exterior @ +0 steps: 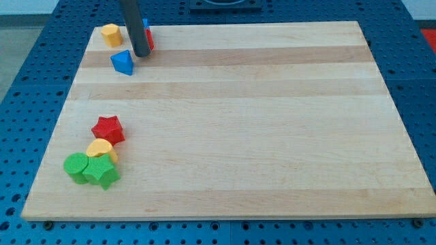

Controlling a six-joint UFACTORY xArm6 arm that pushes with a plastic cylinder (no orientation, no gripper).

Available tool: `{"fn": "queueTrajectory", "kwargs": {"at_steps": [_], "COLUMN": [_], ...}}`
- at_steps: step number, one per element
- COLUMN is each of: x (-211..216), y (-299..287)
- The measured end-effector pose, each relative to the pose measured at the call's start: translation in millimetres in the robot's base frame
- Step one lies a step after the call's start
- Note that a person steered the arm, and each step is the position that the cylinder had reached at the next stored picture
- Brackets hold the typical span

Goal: Move the blue triangle close to the left side of the red circle

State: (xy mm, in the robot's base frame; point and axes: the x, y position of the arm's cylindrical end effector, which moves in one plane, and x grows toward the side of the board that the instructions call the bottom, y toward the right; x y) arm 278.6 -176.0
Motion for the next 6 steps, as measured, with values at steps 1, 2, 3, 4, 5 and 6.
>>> {"fn": "queueTrajectory", "kwargs": {"at_steps": [1,2,3,4,5,6], "x": [8.0,26.1,45.4,67.5,82.6,81.7], "y": [0.0,0.0,0.0,0.0,-7.5,-16.2]}}
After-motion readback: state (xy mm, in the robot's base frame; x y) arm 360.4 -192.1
